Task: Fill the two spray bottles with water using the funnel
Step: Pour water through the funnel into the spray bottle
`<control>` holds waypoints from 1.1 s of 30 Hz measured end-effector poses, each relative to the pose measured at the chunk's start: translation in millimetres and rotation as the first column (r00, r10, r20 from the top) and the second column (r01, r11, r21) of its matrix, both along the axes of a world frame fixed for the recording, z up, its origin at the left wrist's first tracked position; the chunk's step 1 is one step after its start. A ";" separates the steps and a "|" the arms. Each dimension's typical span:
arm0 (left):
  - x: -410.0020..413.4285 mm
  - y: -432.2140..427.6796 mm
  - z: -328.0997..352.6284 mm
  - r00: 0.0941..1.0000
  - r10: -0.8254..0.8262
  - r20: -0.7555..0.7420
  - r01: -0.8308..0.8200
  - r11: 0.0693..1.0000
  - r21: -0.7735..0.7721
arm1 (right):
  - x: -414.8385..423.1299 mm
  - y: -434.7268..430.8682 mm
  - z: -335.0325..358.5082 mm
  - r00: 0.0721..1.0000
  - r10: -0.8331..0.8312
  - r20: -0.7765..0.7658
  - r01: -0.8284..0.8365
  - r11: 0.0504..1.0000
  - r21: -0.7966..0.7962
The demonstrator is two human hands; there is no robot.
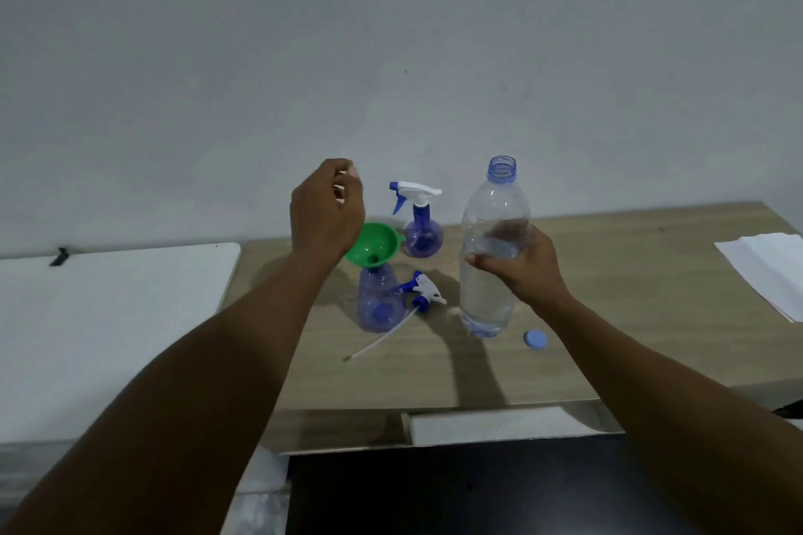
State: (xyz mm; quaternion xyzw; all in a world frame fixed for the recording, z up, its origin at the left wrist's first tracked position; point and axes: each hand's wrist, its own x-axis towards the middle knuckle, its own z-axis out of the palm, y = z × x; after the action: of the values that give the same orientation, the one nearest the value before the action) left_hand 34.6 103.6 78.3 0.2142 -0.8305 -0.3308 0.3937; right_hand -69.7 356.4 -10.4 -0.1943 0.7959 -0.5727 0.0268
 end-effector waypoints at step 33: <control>26.7 -6.2 -137.1 0.892 -0.260 0.369 0.084 0.898 0.432 | -44.4 -22.6 93.6 0.860 0.508 -0.047 -0.181 0.390 0.903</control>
State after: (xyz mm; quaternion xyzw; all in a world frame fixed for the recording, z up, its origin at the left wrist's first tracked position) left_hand 61.4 97.4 -58.8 0.2805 -0.8245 -0.4759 0.1224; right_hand -114.1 333.8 83.2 -0.4047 0.9069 -0.0256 0.1143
